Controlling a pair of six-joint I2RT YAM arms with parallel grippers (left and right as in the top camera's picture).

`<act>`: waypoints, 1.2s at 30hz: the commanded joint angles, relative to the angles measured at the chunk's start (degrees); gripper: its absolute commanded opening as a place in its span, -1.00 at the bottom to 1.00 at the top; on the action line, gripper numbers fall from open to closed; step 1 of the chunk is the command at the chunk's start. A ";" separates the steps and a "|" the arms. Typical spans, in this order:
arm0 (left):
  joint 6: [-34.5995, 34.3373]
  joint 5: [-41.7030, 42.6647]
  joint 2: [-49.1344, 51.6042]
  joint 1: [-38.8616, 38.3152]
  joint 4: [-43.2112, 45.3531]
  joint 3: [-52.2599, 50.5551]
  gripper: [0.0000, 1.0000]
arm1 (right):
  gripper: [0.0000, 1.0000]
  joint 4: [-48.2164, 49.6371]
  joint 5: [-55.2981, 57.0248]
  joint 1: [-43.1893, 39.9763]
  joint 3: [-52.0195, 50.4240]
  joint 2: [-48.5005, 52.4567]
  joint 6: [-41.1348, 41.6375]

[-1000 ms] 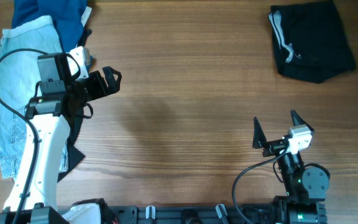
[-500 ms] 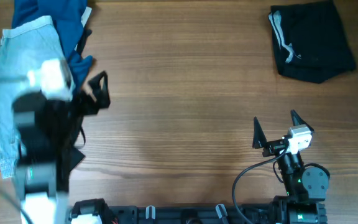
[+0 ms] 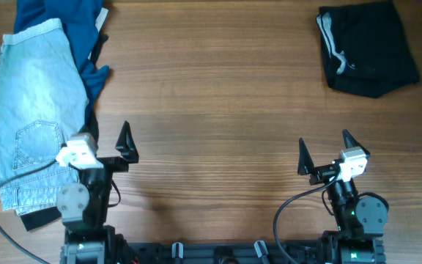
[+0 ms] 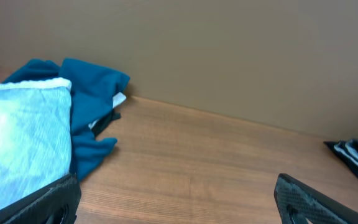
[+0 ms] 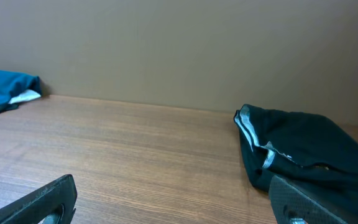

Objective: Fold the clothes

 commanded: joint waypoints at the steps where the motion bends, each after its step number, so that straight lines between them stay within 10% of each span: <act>1: -0.31 0.48 -4.17 -0.20 2.45 -4.11 1.00 | 0.99 0.24 0.33 -0.04 -0.15 -0.20 -0.76; 36: -0.52 0.46 -20.26 -0.20 -13.05 -7.41 1.00 | 0.99 0.24 0.35 -0.04 -0.15 -0.20 -0.76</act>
